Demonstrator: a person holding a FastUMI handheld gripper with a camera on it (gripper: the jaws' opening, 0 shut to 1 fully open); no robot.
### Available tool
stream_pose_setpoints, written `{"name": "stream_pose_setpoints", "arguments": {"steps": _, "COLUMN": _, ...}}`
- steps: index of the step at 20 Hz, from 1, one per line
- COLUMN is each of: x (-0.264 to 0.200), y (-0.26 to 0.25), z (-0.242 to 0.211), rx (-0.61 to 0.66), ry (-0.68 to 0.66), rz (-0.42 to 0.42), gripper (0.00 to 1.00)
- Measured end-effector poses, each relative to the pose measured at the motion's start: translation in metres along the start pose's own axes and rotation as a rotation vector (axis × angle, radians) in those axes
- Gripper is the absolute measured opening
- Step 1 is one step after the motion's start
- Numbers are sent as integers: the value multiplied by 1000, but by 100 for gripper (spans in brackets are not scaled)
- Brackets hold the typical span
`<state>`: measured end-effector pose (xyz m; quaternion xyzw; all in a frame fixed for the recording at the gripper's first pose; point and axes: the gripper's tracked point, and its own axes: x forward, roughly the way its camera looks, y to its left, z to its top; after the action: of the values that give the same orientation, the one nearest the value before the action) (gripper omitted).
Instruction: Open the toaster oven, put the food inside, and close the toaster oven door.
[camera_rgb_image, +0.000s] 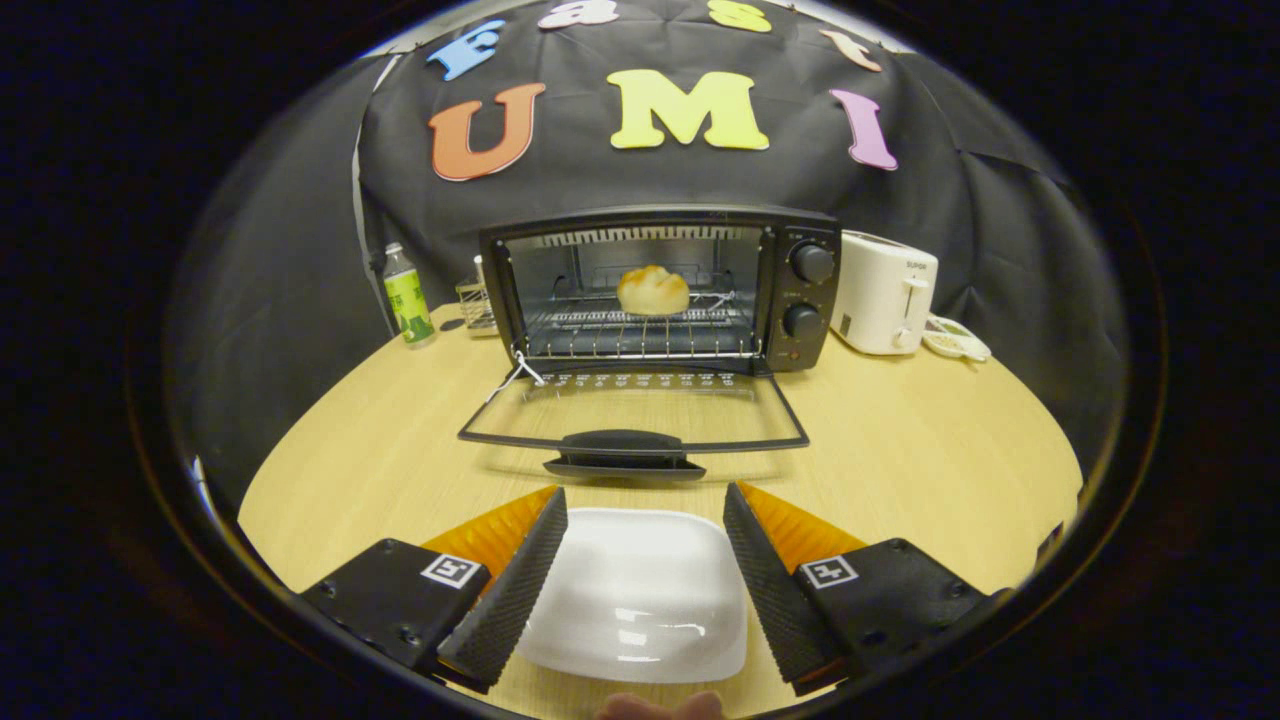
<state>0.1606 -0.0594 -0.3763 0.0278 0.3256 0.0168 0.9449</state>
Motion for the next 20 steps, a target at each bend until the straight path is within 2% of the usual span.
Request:
{"name": "stream_pose_setpoints", "arguments": {"steps": 11, "x": 38, "y": 10, "z": -11, "rx": -36, "ry": 79, "rz": -7, "gripper": 100}}
{"name": "stream_pose_setpoints", "arguments": {"steps": 20, "x": 45, "y": 13, "z": -11, "rx": -40, "ry": 138, "rz": -22, "gripper": 100}}
